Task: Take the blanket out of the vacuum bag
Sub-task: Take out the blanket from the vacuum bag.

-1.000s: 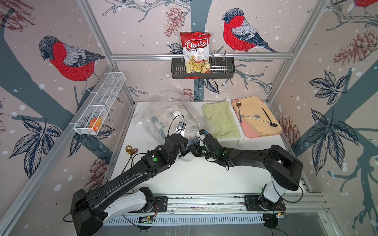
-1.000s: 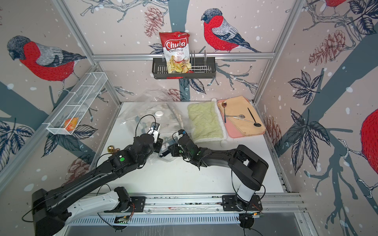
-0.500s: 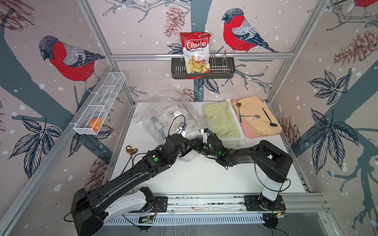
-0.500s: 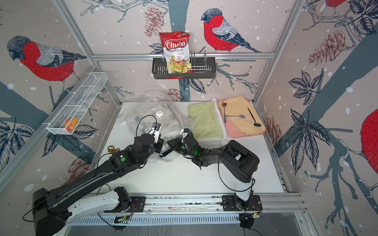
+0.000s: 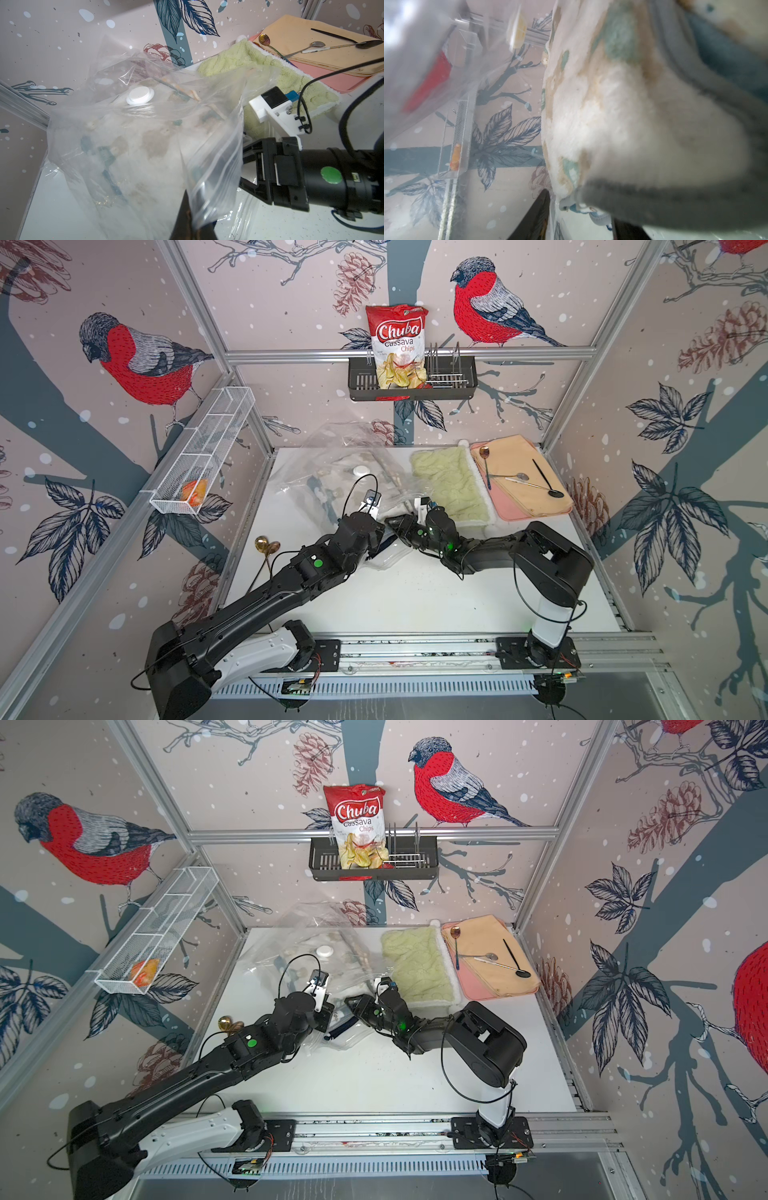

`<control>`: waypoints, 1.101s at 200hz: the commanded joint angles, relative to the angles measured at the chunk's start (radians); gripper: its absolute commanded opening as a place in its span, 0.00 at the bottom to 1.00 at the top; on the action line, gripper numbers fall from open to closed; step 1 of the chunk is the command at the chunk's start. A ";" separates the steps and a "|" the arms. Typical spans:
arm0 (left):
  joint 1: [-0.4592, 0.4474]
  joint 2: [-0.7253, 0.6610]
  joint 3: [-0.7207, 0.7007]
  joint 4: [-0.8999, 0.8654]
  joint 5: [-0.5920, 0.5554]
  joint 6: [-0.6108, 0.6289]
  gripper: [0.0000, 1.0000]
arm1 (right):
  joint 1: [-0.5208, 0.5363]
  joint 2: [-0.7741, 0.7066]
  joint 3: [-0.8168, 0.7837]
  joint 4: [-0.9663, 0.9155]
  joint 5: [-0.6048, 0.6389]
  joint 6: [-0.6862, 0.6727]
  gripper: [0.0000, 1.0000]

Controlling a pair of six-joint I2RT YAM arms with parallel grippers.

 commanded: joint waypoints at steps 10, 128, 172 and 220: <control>0.001 -0.006 -0.001 0.050 0.015 0.015 0.00 | 0.004 -0.041 -0.007 -0.007 0.054 -0.024 0.47; 0.002 -0.017 0.002 0.045 0.034 0.012 0.00 | 0.075 0.086 0.091 -0.019 0.057 0.057 0.50; 0.002 -0.020 0.002 0.045 0.039 0.010 0.00 | 0.084 0.107 0.146 -0.053 0.081 0.032 0.42; 0.002 -0.028 0.001 0.045 0.044 0.010 0.01 | 0.093 0.041 0.143 -0.041 0.079 0.005 0.15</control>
